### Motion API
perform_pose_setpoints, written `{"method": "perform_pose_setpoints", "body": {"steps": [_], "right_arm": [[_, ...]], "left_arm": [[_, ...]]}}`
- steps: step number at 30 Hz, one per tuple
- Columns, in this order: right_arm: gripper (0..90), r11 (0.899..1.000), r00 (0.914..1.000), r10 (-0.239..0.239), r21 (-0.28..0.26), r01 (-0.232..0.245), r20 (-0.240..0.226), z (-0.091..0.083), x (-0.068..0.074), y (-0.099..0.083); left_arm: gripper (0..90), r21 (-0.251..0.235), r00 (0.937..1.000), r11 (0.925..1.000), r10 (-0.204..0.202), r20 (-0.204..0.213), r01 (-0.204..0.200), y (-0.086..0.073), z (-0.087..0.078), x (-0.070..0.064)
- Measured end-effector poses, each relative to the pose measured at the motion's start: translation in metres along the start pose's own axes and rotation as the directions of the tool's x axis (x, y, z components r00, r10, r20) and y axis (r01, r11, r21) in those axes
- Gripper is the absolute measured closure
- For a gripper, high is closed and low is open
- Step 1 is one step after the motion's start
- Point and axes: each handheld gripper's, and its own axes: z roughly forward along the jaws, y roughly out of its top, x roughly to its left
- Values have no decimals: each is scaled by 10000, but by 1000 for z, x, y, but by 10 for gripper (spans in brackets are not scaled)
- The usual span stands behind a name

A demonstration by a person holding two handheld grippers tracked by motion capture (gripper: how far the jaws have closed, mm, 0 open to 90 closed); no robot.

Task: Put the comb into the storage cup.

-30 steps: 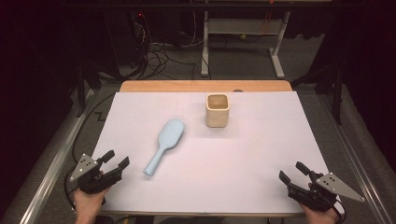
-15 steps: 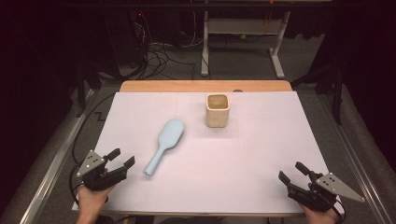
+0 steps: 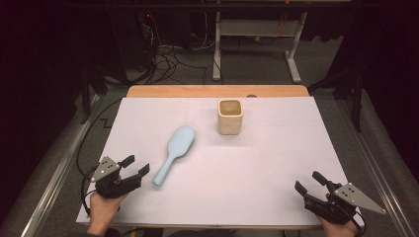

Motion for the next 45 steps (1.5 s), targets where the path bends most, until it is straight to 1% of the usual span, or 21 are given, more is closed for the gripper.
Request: {"method": "perform_pose_setpoints", "body": {"steps": [4, 9, 21, 32, 40, 45], "right_arm": [[282, 10000, 10000, -1, -18, 1, 13, 0, 0, 0], [281, 10000, 10000, -32, 3, 32, -6, 0, 0, 0], [283, 10000, 9999, -93, 19, 93, -40, 0, 1, 0], [283, 9999, 9999, -108, 25, 108, -114, 0, 1, 0], [283, 9999, 9998, -102, 40, 103, -159, 1, 1, 0], [283, 9999, 9998, -108, 74, 110, -184, 1, 1, 0]], "left_arm": [[340, 16, 10000, 10000, 63, 67, -64, 2, 3, -2], [340, -25, 9997, 10000, -24, 233, 25, 5, 7, -5], [342, -30, 9992, 9999, -103, 383, 104, 8, 13, -7], [342, 25, 9980, 9998, -190, 605, 189, 15, 21, -10], [342, 81, 9972, 9998, -177, 728, 171, 21, 29, -13], [342, 128, 9965, 9999, -99, 829, 89, 26, 36, -16]]}}
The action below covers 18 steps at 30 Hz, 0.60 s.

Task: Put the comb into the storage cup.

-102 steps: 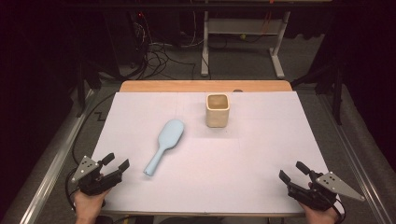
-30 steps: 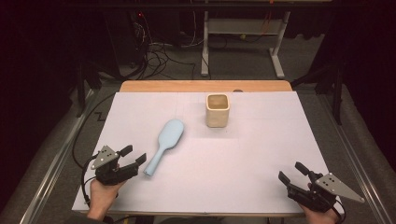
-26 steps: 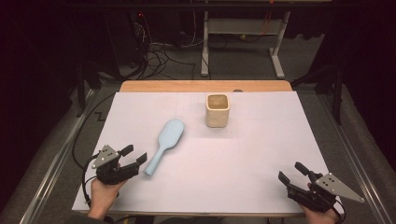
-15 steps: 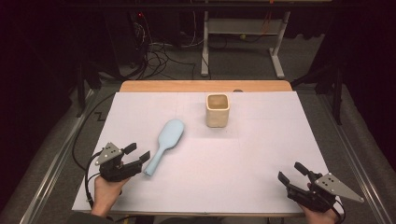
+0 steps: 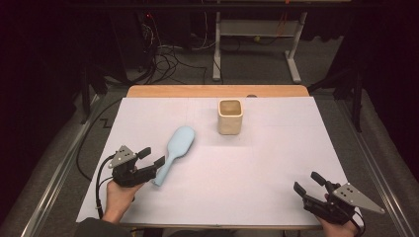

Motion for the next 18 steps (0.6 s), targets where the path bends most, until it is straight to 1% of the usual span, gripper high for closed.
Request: {"method": "perform_pose_setpoints", "body": {"steps": [4, 7, 8, 13, 18], "right_arm": [[283, 10000, 10000, -18, 2, 18, -9, 0, 0, 0], [283, 10000, 10000, 2, 3, -2, -11, 0, 0, 0], [283, 10000, 10000, 25, -8, -25, -11, 0, 0, 0], [283, 10000, 10000, 31, 3, -31, -15, 0, 0, 0], [283, 10000, 10000, 46, 22, -46, -52, 0, 0, 0]], "left_arm": [[342, 62, 9999, 9999, 107, 14, -107, 4, 6, -3], [341, 58, 9999, 9999, 89, 69, -89, 6, 9, -4], [340, 88, 9998, 9999, 142, 106, -143, 8, 12, -6], [340, 184, 9998, 9997, 172, 116, -174, 12, 17, -7], [341, 472, 9998, 9987, 205, -40, -203, 19, 21, -7]]}}
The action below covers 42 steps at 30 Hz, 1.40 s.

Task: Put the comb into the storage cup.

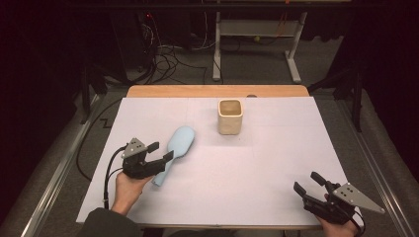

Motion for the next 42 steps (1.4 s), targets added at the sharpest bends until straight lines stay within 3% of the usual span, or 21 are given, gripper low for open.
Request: {"method": "perform_pose_setpoints", "body": {"steps": [9, 10, 11, 12, 15, 16, 17, 18, 19, 20, 21, 25, 28, 29, 30, 32, 34, 35, 38, 40, 42], "right_arm": [[283, 10000, 10000, 24, 33, -24, 34, 0, 0, 0], [283, 10000, 10000, 17, 27, -17, 31, 0, 0, 0], [283, 10000, 10000, 17, 27, -17, 31, 0, 0, 0], [283, 10000, 10000, 21, 26, -21, 26, 0, 0, 0], [283, 10000, 10000, -12, 47, 12, 37, 0, 0, 0], [284, 10000, 10000, -63, 38, 63, 52, 0, 0, 0], [284, 10000, 10000, -63, 38, 63, 52, 0, 0, 0], [285, 10000, 10000, -87, 22, 87, 40, 0, 0, 0], [285, 10000, 10000, -87, 22, 87, 40, 0, 0, 0], [284, 10000, 9999, -97, 19, 97, 36, 0, 0, 0], [284, 10000, 9999, -97, 19, 97, 36, 0, 0, 0], [285, 9999, 9999, -108, 62, 108, 16, 1, 1, 0], [286, 9999, 10000, -91, 61, 91, -7, 1, 1, 0], [286, 9999, 10000, -91, 61, 91, -7, 1, 1, 0], [286, 9999, 10000, -99, 71, 99, -3, 1, 1, 0], [286, 9999, 9999, -101, 69, 102, -16, 1, 1, 0], [286, 9999, 9999, -141, 75, 142, -26, 1, 1, 0], [286, 9999, 9999, -141, 75, 142, -26, 1, 1, 0], [286, 9998, 9999, -164, 81, 164, -22, 1, 1, 0], [286, 9998, 9999, -170, 83, 170, -19, 1, 1, 0], [286, 9998, 9999, -158, 83, 158, -26, 1, 1, 0]], "left_arm": [[335, 938, 9990, 9953, 264, -363, -229, 15, 4, -3], [333, 1498, 9960, 9879, 510, -738, -395, 19, 6, -4], [334, 1498, 9960, 9879, 510, -738, -395, 19, 6, -4], [336, 1993, 9919, 9783, 782, -1001, -571, 23, 9, -6], [334, 2268, 9944, 9733, 567, -890, -352, 26, 10, -5], [337, 2615, 9952, 9650, 454, -865, -213, 28, 13, -4], [339, 2615, 9952, 9650, 454, -865, -213, 28, 13, -4], [342, 2929, 9954, 9560, 429, -859, -159, 30, 15, -3], [342, 2929, 9954, 9560, 429, -859, -159, 30, 15, -3], [340, 3254, 9958, 9455, 393, -822, -105, 31, 18, -1], [339, 3254, 9958, 9455, 393, -822, -105, 31, 18, -1], [347, 3799, 9964, 9250, 299, -797, 27, 33, 23, 0], [343, 4406, 9964, 8977, 383, -754, -12, 32, 29, 2], [343, 4406, 9964, 8977, 383, -754, -12, 32, 29, 2], [343, 4643, 9953, 8857, 473, -840, -29, 31, 32, 3], [345, 4739, 9950, 8806, 482, -870, -12, 31, 33, 3], [345, 5107, 9947, 8597, 536, -882, -10, 30, 38, 3], [346, 5107, 9947, 8597, 536, -882, -10, 30, 38, 3], [353, 5467, 9939, 8373, 607, -922, -4, 28, 44, 2], [357, 5529, 9937, 8332, 603, -950, 23, 27, 45, 2], [371, 5782, 9935, 8158, 608, -958, 58, 26, 49, 1]]}}
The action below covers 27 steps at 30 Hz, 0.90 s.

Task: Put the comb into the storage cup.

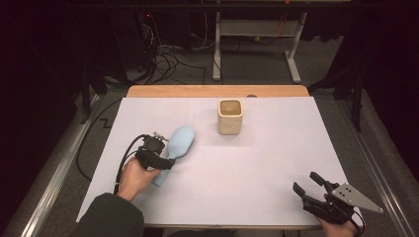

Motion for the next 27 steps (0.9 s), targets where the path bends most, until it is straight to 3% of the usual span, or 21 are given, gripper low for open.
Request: {"method": "perform_pose_setpoints", "body": {"steps": [14, 27], "right_arm": [[286, 10000, 10000, -31, 3, 31, -19, 0, 0, 0], [286, 10000, 10000, -41, 23, 41, -34, 0, 0, 0]], "left_arm": [[458, 772, 9999, 9969, -139, 79, 133, 5, 12, 0], [548, 792, 9999, 9968, -41, -148, 52, 6, 20, -5]]}}
